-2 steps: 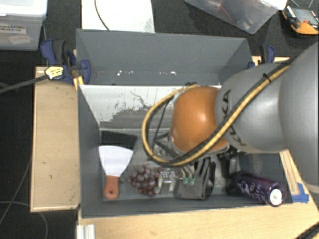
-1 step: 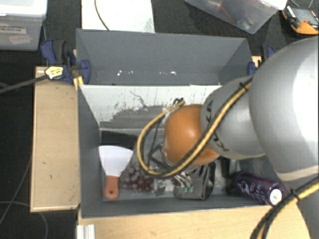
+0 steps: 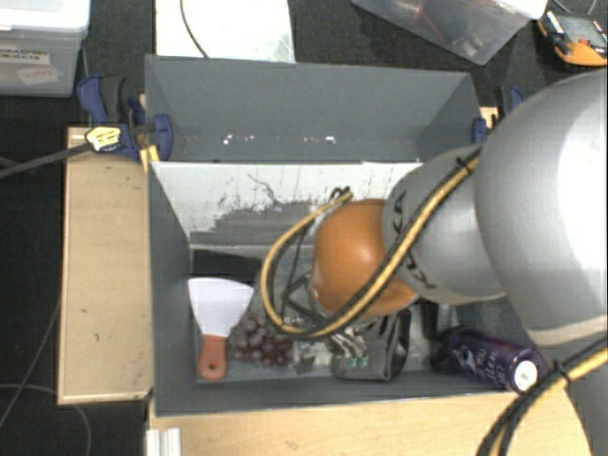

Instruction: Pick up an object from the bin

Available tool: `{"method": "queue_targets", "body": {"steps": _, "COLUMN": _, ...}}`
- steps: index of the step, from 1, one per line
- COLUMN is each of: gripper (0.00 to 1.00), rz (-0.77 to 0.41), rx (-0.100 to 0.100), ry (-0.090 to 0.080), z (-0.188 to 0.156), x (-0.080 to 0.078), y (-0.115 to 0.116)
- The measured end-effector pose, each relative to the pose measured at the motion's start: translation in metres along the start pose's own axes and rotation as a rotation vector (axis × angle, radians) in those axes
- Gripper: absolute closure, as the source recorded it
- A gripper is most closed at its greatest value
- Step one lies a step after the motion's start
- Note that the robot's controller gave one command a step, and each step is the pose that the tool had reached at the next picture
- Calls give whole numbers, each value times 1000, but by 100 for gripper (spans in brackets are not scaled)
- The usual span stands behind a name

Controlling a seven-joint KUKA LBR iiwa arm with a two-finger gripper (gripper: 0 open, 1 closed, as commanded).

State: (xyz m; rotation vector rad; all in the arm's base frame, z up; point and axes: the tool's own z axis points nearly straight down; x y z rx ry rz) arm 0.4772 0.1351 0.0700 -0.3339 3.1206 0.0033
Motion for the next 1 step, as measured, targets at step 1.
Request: {"method": "queue_targets", "body": {"steps": 1, "gripper": 100, "rz": 55, "rx": 0, "ry": -1, "z": -138, "x": -26, "y": 4}}
